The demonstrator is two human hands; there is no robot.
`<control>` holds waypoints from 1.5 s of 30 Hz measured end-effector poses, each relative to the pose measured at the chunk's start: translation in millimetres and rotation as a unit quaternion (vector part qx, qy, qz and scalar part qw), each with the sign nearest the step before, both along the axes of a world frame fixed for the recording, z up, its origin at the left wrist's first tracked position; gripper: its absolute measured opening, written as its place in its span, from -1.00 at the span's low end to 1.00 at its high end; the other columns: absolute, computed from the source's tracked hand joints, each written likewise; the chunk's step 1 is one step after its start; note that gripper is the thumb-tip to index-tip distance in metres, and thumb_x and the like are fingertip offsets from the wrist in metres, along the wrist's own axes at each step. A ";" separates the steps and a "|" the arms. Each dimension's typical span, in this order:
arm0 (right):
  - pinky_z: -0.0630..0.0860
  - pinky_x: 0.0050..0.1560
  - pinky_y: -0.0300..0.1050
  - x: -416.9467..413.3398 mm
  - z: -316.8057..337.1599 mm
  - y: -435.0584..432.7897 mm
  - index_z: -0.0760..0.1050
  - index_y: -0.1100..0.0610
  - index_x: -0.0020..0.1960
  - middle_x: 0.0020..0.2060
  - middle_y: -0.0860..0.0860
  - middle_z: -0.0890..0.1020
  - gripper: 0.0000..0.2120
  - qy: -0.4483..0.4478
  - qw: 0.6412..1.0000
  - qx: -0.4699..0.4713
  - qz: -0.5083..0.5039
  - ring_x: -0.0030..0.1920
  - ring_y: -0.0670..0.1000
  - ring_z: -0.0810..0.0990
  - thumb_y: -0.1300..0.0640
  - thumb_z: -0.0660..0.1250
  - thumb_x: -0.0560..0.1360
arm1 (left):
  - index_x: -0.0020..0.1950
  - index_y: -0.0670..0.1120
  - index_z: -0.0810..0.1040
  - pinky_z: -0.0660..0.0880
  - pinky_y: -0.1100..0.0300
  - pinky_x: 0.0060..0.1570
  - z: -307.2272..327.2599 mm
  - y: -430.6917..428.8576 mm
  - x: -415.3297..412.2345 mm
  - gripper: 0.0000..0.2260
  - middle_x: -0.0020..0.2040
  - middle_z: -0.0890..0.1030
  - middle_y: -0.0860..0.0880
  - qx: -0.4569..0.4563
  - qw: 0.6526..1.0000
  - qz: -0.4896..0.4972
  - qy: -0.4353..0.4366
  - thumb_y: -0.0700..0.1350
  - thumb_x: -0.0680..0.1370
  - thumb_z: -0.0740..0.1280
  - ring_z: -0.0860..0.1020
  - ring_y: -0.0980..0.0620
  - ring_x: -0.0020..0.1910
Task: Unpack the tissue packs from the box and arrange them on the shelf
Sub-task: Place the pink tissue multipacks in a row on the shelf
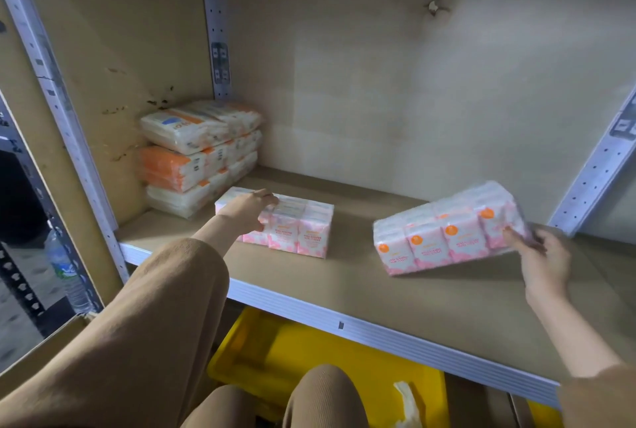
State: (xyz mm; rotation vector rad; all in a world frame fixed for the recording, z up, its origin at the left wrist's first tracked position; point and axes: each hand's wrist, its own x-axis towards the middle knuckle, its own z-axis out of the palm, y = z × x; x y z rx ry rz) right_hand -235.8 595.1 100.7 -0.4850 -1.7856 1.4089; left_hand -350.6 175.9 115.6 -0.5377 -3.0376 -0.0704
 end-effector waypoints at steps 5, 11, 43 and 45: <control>0.25 -0.48 -0.31 24.2 -38.0 16.2 0.48 0.51 -0.06 -0.22 0.28 0.55 -0.69 -0.232 0.970 0.038 0.053 -0.19 0.04 0.38 0.26 0.43 0.38 | 0.45 -0.07 0.28 0.41 0.10 0.20 0.9 2.3 1.8 -0.43 0.46 0.30 -0.04 -0.013 1.000 0.005 0.001 -0.28 0.48 0.36 0.45 -0.08 0.32; 0.49 0.07 -0.05 28.9 0.7 -15.8 0.49 0.39 0.11 0.02 0.28 0.58 -0.58 -0.236 0.940 0.244 0.006 0.06 0.24 0.55 0.36 0.49 0.29 | 0.51 -0.05 0.16 0.37 0.17 0.27 -1.1 3.7 1.4 -0.40 0.51 0.22 0.00 -0.057 0.998 0.010 0.010 -0.26 0.52 0.31 0.38 -0.04 0.39; 0.47 0.10 0.01 -194.1 -12.5 -128.3 0.48 0.30 0.10 0.07 0.21 0.58 -0.68 -0.301 0.803 0.511 0.065 0.14 0.22 0.51 0.40 0.32 0.35 | 0.48 -0.23 0.17 0.06 0.23 0.45 -17.0 29.6 -169.4 -0.37 0.50 0.24 -0.18 0.071 0.997 0.000 0.042 -0.24 0.47 0.38 0.22 -0.07 0.49; 0.45 0.13 0.00 -211.5 -12.4 -131.7 0.45 0.28 0.15 0.13 0.18 0.55 -0.65 -0.302 0.799 0.516 0.065 0.18 0.20 0.48 0.37 0.32 0.37 | 0.47 -0.26 0.19 0.07 0.24 0.45 -15.4 31.2 -182.9 -0.36 0.50 0.25 -0.19 0.064 0.997 0.009 0.040 -0.24 0.46 0.40 0.24 -0.06 0.49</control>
